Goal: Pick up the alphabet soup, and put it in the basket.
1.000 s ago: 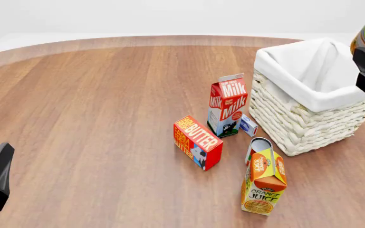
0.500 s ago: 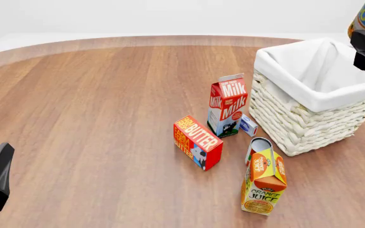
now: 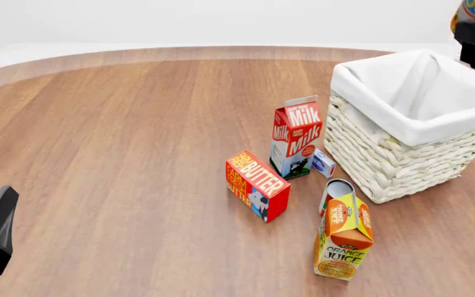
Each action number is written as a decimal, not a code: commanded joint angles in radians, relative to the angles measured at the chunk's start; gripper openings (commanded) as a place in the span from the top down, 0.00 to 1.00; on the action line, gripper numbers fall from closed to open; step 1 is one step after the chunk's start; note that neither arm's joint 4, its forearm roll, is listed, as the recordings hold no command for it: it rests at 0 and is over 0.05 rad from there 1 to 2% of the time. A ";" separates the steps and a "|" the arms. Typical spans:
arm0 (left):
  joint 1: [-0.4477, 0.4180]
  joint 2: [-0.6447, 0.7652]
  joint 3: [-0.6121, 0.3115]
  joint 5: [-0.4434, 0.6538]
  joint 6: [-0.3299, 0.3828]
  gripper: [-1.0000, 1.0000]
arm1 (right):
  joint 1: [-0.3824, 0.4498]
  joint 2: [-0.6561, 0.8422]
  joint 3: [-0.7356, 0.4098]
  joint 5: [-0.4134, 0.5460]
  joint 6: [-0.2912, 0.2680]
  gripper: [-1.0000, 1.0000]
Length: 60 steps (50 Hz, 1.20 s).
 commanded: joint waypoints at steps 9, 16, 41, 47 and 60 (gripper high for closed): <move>0.000 0.000 0.000 0.000 0.000 0.00 | 0.011 0.047 -0.106 0.101 0.028 1.00; 0.000 0.000 0.000 0.000 0.000 0.00 | 0.011 0.047 -0.106 0.101 0.028 1.00; 0.000 0.000 0.000 0.000 0.000 0.00 | -0.016 0.202 -0.263 0.265 -0.022 1.00; 0.000 0.000 0.000 0.000 0.000 0.00 | -0.021 0.223 -0.269 0.275 -0.023 1.00; 0.000 0.000 0.000 0.000 0.000 0.00 | -0.046 0.255 -0.285 0.293 -0.022 1.00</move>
